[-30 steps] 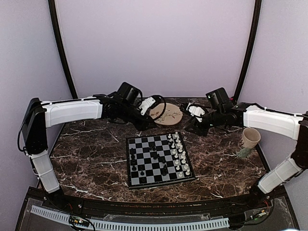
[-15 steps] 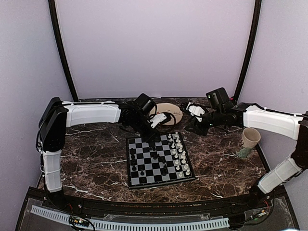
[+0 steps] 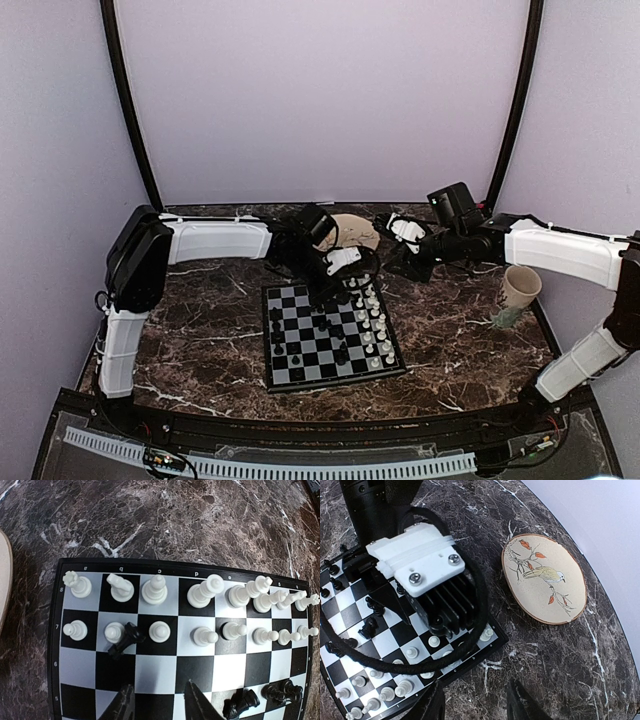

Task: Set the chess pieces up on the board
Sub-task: Adjust the chess pile on the chessboard.

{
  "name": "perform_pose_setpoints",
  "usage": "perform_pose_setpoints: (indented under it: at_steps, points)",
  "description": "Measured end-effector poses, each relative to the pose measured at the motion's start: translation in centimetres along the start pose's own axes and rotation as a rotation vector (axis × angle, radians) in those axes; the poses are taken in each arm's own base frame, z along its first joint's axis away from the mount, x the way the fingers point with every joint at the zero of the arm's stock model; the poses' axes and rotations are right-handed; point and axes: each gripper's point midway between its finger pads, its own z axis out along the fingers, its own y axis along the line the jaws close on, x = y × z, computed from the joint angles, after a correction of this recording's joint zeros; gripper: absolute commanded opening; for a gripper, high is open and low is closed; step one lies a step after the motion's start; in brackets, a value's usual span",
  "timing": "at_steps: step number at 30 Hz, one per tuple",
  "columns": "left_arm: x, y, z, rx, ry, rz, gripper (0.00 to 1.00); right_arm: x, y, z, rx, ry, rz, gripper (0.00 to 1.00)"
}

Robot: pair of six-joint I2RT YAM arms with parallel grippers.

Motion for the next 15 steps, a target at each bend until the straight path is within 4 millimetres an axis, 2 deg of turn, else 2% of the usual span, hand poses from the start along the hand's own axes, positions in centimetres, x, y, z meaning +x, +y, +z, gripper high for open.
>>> perform_pose_setpoints:
  at_steps: [4,10,15]
  points:
    - [0.1,0.2,0.8,0.038,-0.024,0.037,0.37,0.0,0.0,0.0,0.0,0.0,0.0,0.42]
    - [-0.8,1.4,0.5,0.044,-0.099,0.083,0.38,0.1,0.0,0.0,-0.001,0.001,0.0,0.42]
    - [-0.6,2.3,0.5,0.052,-0.136,0.095,0.38,0.2,0.1,0.1,-0.002,0.003,0.001,0.42]
